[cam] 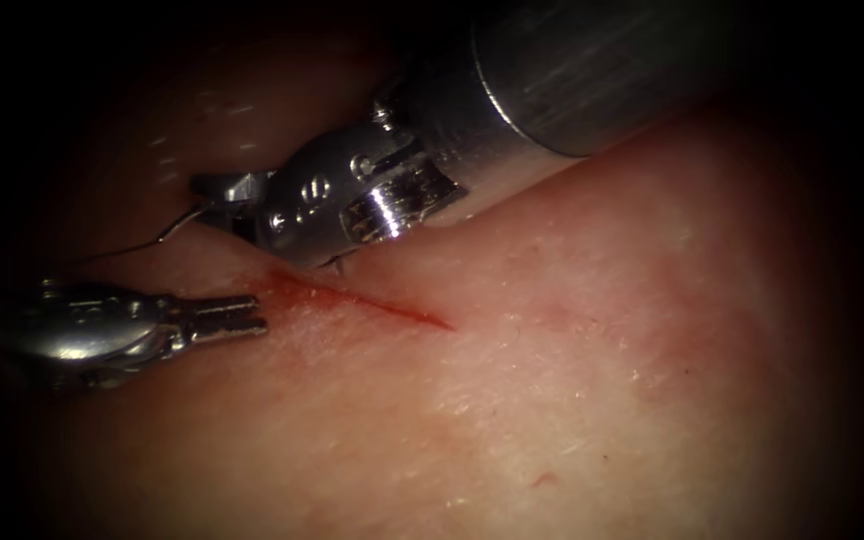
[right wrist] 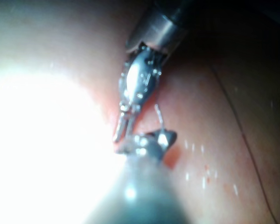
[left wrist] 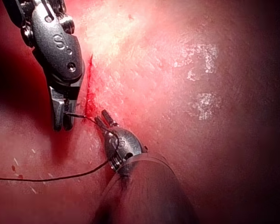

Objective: Wound Closure

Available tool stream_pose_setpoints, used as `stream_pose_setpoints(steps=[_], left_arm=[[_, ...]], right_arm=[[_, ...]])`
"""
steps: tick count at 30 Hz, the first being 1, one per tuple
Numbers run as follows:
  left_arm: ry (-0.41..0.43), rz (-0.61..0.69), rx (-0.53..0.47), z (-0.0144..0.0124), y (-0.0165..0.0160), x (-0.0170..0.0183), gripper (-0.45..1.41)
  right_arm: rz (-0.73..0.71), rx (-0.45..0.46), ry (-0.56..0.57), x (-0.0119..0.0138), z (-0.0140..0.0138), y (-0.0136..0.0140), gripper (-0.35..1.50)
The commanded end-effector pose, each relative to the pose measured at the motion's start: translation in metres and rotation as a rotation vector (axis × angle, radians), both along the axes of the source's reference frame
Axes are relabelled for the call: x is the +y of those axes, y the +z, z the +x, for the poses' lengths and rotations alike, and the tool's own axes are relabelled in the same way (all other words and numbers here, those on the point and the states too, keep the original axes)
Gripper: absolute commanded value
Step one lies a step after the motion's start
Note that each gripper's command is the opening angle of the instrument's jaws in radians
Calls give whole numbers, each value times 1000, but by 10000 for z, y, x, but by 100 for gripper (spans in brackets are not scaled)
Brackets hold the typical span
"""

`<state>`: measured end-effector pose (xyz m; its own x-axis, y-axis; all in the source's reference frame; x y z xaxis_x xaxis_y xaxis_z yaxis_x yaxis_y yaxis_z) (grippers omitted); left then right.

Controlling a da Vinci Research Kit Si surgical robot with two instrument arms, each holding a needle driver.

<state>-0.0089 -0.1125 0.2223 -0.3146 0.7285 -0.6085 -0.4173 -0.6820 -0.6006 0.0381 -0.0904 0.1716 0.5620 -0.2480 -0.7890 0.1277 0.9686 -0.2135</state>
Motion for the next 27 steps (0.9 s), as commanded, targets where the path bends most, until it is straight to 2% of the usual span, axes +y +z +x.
stream_pose_setpoints(steps=[1,15,27], left_arm=[[1,5,-4,-12,-1,-15,7],[0,26,7,-14,20,-21,5],[5,26,10,-14,23,-23,5]], right_arm=[[4,-6,4,-14,-1,-2,-35],[4,-7,7,-27,-7,0,-35],[144,-18,95,-28,-18,16,-35]])
